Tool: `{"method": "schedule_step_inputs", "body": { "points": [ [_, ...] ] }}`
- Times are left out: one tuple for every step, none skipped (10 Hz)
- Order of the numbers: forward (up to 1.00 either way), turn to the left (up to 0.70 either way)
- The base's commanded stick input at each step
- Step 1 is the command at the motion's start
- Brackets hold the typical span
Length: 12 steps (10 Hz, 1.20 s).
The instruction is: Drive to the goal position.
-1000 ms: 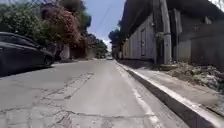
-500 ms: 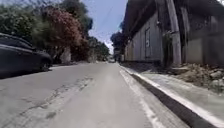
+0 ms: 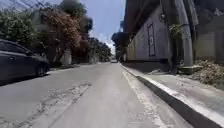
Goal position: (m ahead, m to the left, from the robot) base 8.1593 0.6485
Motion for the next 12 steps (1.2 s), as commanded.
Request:
{"method": "schedule_step_inputs", "body": {
  "points": [
    [1.0,-0.29],
    [1.0,-0.37],
    [1.0,-0.37],
    [1.0,-0.08],
    [1.0,0.0],
    [1.0,0.0],
    [1.0,0.0],
    [1.0,0.0],
    [1.0,0.0],
    [1.0,0.0],
    [1.0,0.0],
    [1.0,0.0]
  ]
}}
